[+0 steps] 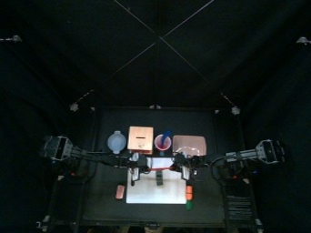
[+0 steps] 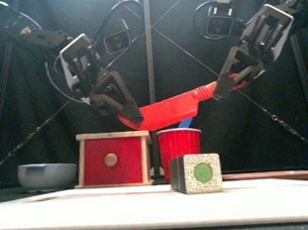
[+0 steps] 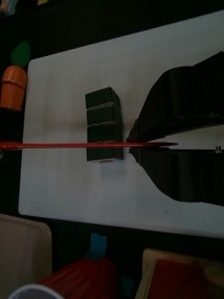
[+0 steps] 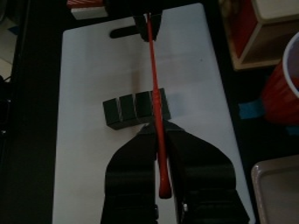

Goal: Place sushi on board then cut the sushi with the knife then place the pieces on the plate
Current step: Cut the sushi into 4 pieces

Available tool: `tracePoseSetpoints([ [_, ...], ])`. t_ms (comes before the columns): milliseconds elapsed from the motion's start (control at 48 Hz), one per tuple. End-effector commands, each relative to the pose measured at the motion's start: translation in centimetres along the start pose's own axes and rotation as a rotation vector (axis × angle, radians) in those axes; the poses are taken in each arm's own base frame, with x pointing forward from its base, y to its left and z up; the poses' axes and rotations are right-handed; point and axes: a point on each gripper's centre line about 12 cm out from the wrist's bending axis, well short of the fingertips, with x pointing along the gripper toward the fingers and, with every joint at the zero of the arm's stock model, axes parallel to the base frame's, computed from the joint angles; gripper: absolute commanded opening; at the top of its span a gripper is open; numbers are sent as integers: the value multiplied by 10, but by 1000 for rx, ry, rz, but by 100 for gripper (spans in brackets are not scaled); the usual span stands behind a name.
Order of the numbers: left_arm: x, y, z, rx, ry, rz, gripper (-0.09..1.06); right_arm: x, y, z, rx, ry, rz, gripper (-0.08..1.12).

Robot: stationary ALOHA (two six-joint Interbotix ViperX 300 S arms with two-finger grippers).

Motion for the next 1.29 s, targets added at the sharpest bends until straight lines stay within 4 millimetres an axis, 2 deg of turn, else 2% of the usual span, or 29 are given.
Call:
tracePoseSetpoints([
  [21, 1, -5, 10, -5, -25, -11, 46, 0, 4, 2, 16, -5, 10, 31],
  [479, 22, -10, 4, -35, 27, -15, 45, 21, 1, -31, 117, 190, 5, 31],
  [1292, 33, -7, 0, -37, 61, -8, 45, 24, -5, -41, 121, 222, -13, 31],
])
